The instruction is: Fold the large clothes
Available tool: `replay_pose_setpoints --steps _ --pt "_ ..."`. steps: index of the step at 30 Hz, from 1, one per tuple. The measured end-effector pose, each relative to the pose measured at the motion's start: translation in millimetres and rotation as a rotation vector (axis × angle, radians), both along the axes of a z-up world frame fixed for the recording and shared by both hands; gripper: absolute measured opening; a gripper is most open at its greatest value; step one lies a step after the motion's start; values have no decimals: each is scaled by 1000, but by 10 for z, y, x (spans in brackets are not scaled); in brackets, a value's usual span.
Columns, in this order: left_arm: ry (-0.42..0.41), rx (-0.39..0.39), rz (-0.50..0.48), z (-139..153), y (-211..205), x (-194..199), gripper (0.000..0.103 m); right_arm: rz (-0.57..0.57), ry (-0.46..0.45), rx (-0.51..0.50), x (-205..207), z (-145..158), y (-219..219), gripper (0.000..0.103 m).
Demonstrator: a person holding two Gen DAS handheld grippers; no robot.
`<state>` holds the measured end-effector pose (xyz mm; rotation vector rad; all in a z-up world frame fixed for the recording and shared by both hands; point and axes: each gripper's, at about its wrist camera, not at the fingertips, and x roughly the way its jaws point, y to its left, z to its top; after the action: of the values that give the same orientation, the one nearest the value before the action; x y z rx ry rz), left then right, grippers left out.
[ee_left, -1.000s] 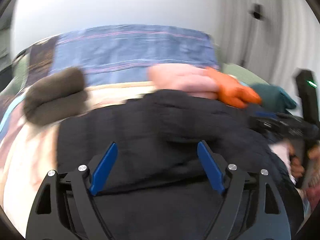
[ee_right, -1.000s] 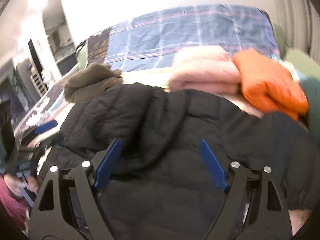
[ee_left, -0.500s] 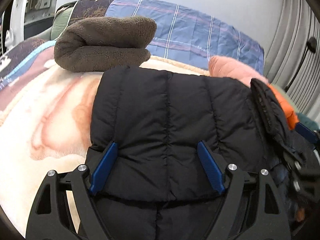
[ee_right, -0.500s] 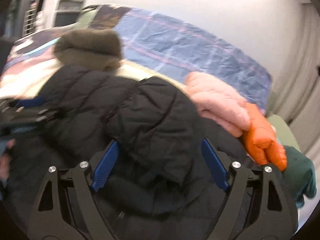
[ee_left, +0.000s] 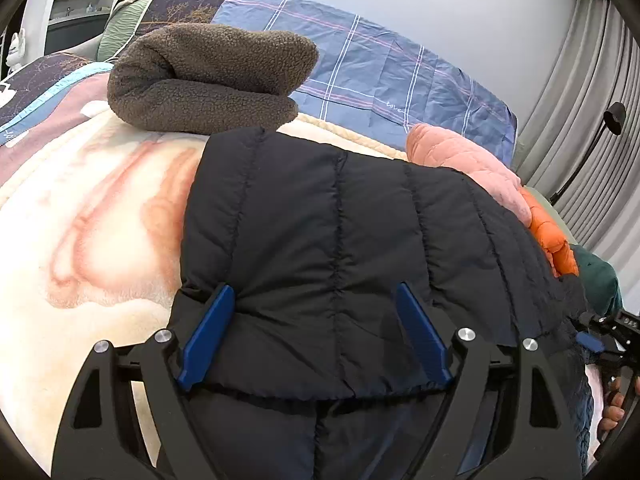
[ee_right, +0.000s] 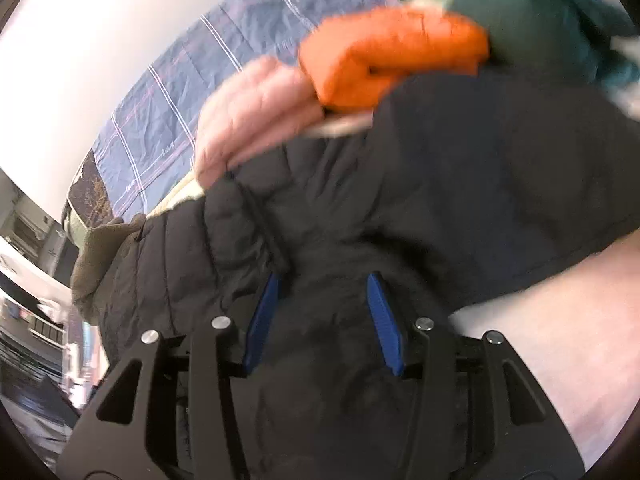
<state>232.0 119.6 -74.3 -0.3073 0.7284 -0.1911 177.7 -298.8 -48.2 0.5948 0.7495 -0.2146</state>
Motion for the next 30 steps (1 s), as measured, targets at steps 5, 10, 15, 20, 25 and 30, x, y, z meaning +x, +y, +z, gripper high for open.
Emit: replay_pose_setpoints --steps 5,10,15,20,25,30 --pt "0 -2 0 3 0 -3 83 231 -188 -183 193 440 552 49" --pt "0 -1 -1 7 -2 -10 83 376 -22 -217 698 50 1019 37" --pt "-4 17 -33 13 -59 -17 83 344 112 -190 903 -580 981 35" --pt "6 8 -24 -4 -29 -6 83 363 53 -112 578 -333 846 39" --pt "2 -7 -24 -6 -11 -21 83 184 -122 -120 -375 23 97 63" --pt "8 5 -24 -14 -20 -22 83 -137 -159 160 -1378 -183 -1040 66"
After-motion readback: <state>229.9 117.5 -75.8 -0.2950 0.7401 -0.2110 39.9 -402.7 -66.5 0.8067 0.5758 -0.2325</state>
